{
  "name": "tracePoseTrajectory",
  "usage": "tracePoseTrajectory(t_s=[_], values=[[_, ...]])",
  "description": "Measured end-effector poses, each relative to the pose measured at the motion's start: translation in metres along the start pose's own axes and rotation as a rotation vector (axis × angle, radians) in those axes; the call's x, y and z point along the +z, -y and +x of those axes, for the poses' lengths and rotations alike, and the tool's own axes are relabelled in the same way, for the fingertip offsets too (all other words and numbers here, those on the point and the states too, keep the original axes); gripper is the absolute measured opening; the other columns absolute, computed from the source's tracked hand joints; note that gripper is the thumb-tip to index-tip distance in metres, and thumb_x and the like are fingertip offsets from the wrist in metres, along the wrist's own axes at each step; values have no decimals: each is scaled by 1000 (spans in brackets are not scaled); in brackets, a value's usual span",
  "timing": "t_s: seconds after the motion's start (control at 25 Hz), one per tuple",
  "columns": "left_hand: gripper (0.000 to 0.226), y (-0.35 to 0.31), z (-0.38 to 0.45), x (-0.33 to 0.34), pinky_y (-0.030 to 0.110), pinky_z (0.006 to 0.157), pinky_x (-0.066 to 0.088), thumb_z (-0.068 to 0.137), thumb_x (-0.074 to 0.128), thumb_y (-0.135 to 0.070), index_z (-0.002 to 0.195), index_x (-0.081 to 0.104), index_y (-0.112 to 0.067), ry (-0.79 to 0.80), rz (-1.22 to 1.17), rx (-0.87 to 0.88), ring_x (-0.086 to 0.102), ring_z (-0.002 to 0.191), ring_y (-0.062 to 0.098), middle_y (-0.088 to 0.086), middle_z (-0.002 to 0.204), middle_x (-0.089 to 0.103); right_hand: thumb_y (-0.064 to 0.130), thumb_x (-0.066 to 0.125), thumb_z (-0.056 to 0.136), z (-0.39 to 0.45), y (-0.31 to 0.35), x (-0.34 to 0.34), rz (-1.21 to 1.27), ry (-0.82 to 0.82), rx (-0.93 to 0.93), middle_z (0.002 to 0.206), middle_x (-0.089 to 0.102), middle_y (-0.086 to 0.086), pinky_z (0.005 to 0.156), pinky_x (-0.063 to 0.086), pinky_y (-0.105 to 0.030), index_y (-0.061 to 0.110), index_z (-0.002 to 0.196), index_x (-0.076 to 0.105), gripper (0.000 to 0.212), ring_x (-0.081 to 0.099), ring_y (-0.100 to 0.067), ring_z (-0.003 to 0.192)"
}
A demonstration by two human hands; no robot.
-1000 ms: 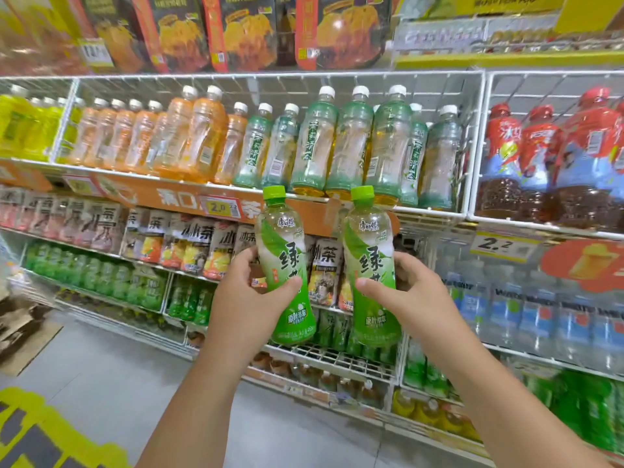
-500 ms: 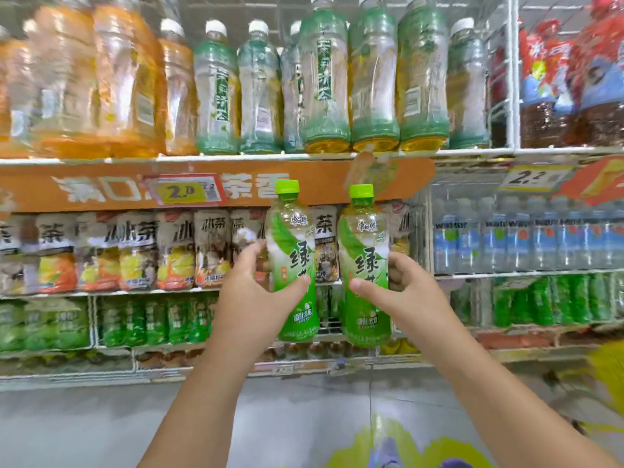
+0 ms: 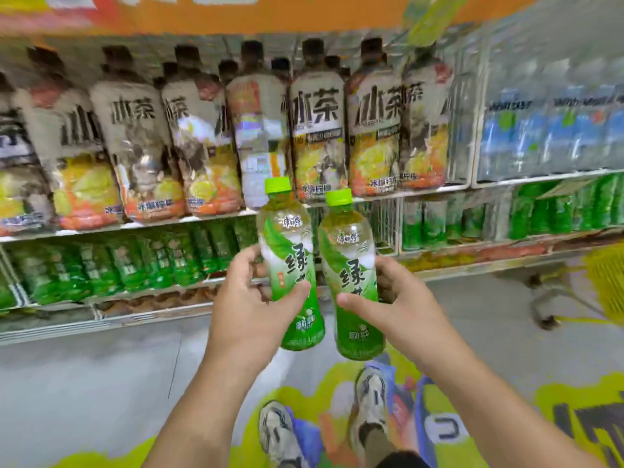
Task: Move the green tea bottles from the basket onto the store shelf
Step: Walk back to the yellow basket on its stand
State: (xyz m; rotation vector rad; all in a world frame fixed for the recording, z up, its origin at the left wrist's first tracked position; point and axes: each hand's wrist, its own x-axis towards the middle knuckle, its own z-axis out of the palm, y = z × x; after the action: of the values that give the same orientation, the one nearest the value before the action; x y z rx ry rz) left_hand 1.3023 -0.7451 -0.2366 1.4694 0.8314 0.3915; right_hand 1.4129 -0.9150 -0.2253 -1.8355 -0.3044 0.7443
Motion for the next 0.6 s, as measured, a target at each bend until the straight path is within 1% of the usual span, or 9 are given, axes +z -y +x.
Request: tracePoseTrajectory(t_s=[0.04,0.12,0.24,0.28,0.36,0.4,0.48,0.52,0.6], values=[[58,18,3,5,23,69,58,70,89,-17,114,58,-40,-2,-11,-12,76,85,9,-17,99,75,15,88,77,6,-16,3,7,-6,15,99,79,13,73,55,-17,24,113,67,42,74,-3,91],[59,57,8,15,25,70,60,70,87,-22,117,58,-44,3,-12,-51,76,88,9,-17,101,75,20,90,76,18,-53,9,18,-8,50,99,79,14,75,57,-19,28,110,67,42,74,-3,92],[61,108,20,29,24,65,60,76,88,-22,124,56,-41,-13,-12,-105,76,87,9,-16,104,74,42,87,68,37,-97,15,36,0,101,105,78,12,86,58,-31,41,109,68,45,73,-7,100],[63,124,27,34,26,65,60,73,88,-27,125,56,-41,-25,3,-122,76,86,9,-16,104,73,46,85,65,46,-112,17,52,-1,111,106,78,11,88,57,-33,44,108,68,47,73,-8,101],[67,152,43,41,29,65,61,65,86,-40,124,55,-44,-56,29,-138,76,84,8,-18,102,71,48,85,63,67,-137,21,85,8,129,107,78,10,91,56,-37,42,111,68,51,74,-9,102],[66,165,54,45,27,64,60,64,87,-40,121,55,-47,-74,41,-136,76,82,7,-20,101,71,47,87,64,79,-149,24,95,9,141,107,78,11,90,57,-37,38,113,69,53,74,-9,101],[61,189,78,53,27,64,61,70,91,-29,114,55,-50,-118,57,-117,75,79,6,-19,98,71,35,89,73,104,-168,29,105,7,146,104,79,11,84,58,-31,32,114,69,46,74,-7,97],[59,202,93,58,30,68,61,73,90,-24,113,54,-49,-150,63,-102,75,79,5,-17,96,71,28,88,77,121,-177,32,103,0,136,101,79,10,79,58,-25,29,112,71,38,75,-6,94],[57,225,126,64,33,74,59,76,89,-22,115,53,-43,-210,102,-70,74,79,4,-15,90,72,20,85,81,154,-192,40,99,-20,121,94,80,8,71,58,-18,22,104,75,26,75,-5,87]])
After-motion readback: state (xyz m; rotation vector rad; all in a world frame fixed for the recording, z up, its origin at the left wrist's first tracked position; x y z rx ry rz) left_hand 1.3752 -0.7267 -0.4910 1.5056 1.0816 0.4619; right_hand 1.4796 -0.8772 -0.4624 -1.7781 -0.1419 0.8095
